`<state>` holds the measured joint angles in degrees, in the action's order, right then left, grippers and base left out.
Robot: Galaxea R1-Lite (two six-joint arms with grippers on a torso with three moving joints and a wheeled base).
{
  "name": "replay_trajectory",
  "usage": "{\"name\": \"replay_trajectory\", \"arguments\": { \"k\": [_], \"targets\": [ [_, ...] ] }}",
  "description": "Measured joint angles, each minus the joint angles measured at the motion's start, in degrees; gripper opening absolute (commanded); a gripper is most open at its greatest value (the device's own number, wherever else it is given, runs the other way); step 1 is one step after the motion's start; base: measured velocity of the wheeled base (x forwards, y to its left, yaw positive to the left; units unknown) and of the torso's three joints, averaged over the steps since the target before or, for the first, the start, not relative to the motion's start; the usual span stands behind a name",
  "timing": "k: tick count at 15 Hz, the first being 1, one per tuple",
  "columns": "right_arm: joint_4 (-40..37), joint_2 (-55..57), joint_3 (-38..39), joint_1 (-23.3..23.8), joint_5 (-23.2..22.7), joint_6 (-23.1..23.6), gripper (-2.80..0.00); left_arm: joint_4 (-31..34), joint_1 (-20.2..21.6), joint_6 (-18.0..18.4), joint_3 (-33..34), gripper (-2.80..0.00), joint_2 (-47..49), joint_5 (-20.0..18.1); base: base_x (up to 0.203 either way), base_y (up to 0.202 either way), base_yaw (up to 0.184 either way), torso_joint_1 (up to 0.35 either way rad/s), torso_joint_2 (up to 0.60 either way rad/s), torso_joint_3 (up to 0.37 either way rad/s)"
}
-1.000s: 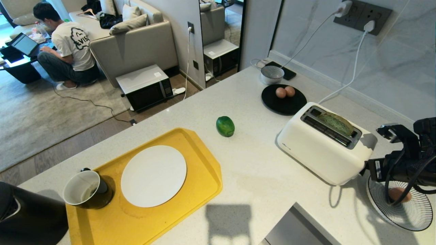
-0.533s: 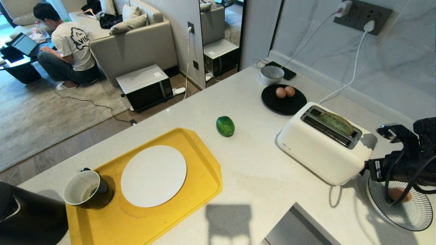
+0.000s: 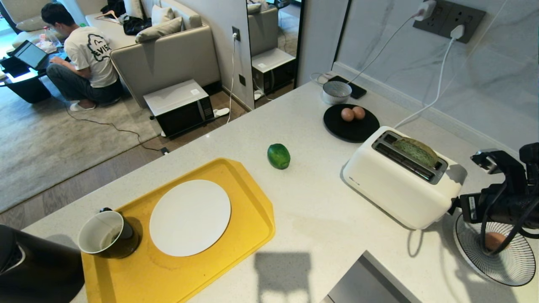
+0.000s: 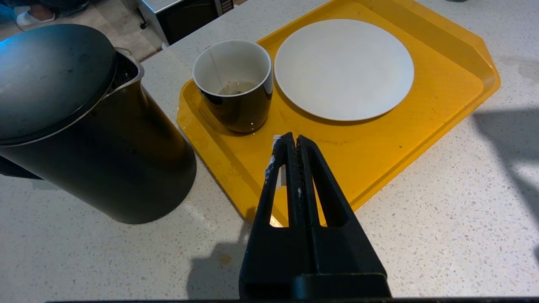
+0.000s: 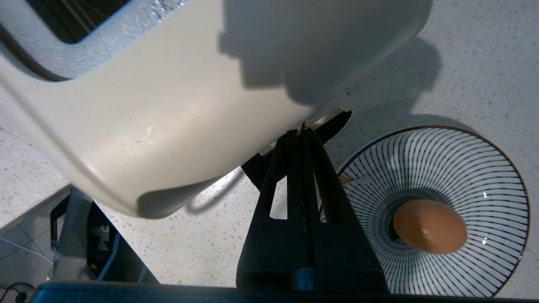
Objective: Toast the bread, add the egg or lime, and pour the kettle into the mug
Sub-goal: Use a bread toaster, then put the baked bread on a plate
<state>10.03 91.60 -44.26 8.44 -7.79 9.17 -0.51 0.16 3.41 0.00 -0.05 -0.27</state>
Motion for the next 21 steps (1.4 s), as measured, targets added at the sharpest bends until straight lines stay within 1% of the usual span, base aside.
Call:
{"name": "replay_trajectory", "arguments": {
  "k": [6, 10, 12, 14, 16, 20, 21],
  "targets": [
    [-0.28, -6.46, 0.59, -0.01, 1.10, 0.17, -2.80, 0.00, 0.00, -0.01, 0.00, -2.80, 0.00, 0.01, 0.000, 0.000, 0.000, 0.000, 0.00, 0.000],
    [-0.59, -11.69, 0.52, 0.02, 2.95, 0.06, -2.80, 0.00, 0.00, 0.00, 0.00, -2.80, 0.00, 0.00, 0.000, 0.000, 0.000, 0.000, 0.00, 0.000],
    [-0.54, -14.16, -0.67, 0.00, 3.68, 0.11, -2.80, 0.00, 0.00, 0.00, 0.00, -2.80, 0.00, 0.00, 0.000, 0.000, 0.000, 0.000, 0.00, 0.000],
    [-0.58, -15.88, -2.62, -0.20, 5.51, 0.26, -2.80, -0.01, 0.00, 0.00, 0.00, -2.80, 0.00, 0.01, 0.000, 0.000, 0.000, 0.000, 0.00, 0.000],
    [-1.02, -16.76, -4.37, -0.61, 5.94, 0.41, -2.80, 0.00, 0.00, 0.00, 0.00, -2.80, 0.00, 0.00, 0.000, 0.000, 0.000, 0.000, 0.00, 0.000],
    [-8.59, -17.37, -8.96, -3.04, 6.60, 1.09, -2.80, 0.00, 0.00, 0.00, 0.00, -2.80, 0.00, -0.02, 0.000, 0.000, 0.000, 0.000, 0.00, 0.000],
    [-9.46, -17.30, -9.58, -3.49, 7.36, 1.97, 0.00, 0.00, 0.00, 0.00, 0.00, -2.80, 0.00, -0.02, 0.000, 0.000, 0.000, 0.000, 0.00, 0.000]
  ]
}}
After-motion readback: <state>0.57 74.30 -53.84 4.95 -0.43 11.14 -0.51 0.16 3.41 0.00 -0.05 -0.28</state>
